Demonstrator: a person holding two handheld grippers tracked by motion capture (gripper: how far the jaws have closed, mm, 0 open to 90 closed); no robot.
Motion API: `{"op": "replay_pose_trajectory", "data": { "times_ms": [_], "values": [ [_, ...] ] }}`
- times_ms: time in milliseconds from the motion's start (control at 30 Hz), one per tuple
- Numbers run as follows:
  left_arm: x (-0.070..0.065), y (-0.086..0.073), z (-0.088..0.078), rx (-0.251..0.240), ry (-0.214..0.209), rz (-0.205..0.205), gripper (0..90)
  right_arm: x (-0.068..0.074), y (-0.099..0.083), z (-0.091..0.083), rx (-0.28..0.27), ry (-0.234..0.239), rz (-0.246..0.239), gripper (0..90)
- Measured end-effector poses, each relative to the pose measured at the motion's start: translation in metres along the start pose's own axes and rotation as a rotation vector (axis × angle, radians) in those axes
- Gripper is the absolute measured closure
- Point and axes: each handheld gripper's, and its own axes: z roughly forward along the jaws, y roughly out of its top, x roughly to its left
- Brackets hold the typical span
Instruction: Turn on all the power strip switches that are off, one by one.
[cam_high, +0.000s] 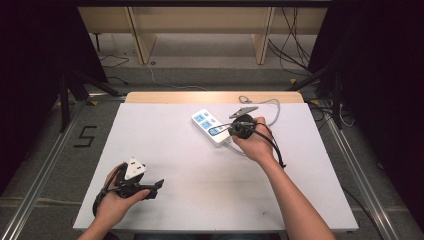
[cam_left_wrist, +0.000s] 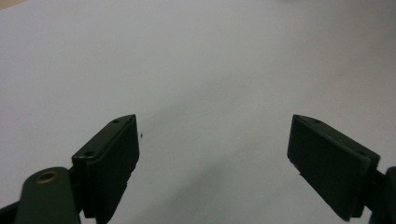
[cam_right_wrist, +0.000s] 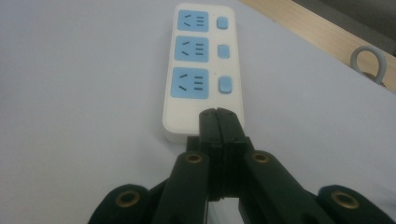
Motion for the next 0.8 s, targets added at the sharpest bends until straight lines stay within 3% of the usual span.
{"op": "replay_pose_trajectory", "data": {
  "times_ms": [800],
  "values": [
    [0.001, -0.002, -0.002, -0.001, 0.004, -0.003, 16.5, -0.006, 0.028, 0.022, 0.029, -0.003, 0.005, 90.0]
  ]
}}
